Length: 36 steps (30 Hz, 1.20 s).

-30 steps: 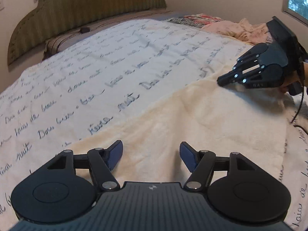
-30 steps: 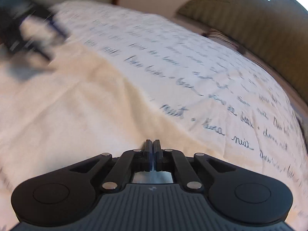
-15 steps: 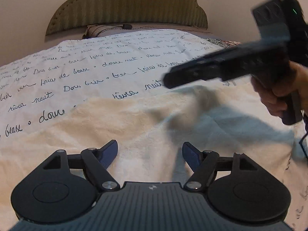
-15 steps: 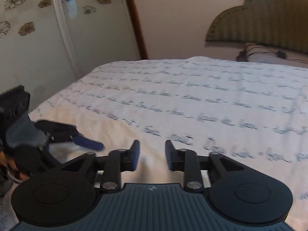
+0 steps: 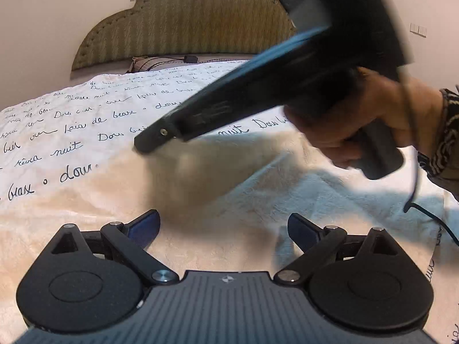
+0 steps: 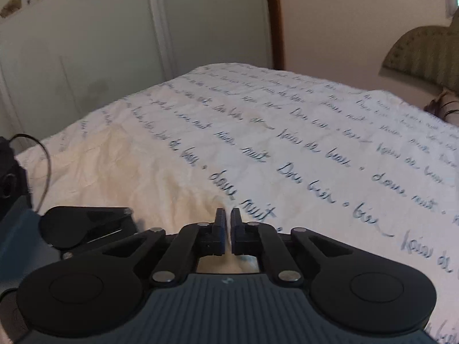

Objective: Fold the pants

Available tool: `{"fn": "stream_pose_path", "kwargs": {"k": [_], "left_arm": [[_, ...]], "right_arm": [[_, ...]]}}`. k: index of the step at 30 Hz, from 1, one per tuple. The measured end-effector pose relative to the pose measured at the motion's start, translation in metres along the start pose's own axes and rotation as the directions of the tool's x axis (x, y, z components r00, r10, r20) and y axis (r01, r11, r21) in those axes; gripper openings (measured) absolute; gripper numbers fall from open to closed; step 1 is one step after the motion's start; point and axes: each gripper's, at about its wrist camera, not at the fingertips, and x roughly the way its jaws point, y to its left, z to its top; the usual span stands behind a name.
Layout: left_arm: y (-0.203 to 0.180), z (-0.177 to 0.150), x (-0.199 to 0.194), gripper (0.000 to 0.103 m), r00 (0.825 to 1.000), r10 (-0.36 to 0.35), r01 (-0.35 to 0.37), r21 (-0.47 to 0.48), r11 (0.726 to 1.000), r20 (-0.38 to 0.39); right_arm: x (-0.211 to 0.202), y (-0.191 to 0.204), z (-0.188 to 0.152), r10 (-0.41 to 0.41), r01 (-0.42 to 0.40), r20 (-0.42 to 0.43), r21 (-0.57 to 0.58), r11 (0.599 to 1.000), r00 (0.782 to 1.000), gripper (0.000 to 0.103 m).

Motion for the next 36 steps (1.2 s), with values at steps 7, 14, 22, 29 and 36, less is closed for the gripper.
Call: {"fn": "stream_pose_path", "kwargs": {"k": [7,14,22,29,36], "left_arm": [[0.007,-0.002,-0.001,0.098,1.000,-0.013,0.013,-0.040,0.999,0.007],[0.003,-0.003,0.001,0.100,1.000,0.000,0.000,-0.026,1.000,-0.008],[0.007,-0.003,-0.003,0.101,1.000,-0.022,0.021,-0.048,0.999,-0.005],[0.006,-0.001,-0.004,0.101,1.000,-0.017,0.017,-0.046,0.999,-0.009],[0.003,0.000,-0.002,0.101,1.000,0.001,-0.002,-0.025,1.000,-0.023]], "right_arm": [[0.031,0.001,0.005,-0.273,0.273,-0.035,-0.023,0.962,0.961,0.003],[0.035,0.020,0.009,-0.045,0.050,-0.178,0.021,0.999,0.983,0.003],[-0.033,-0.002,-0.007,-0.276,0.264,0.016,0.243,0.933,0.961,0.010],[-0.207,0.002,-0.142,-0.606,0.494,0.002,0.578,0.650,0.795,0.032],[-0.342,0.012,-0.278,-0.840,0.545,-0.206,0.829,0.122,0.502,0.050]]}}
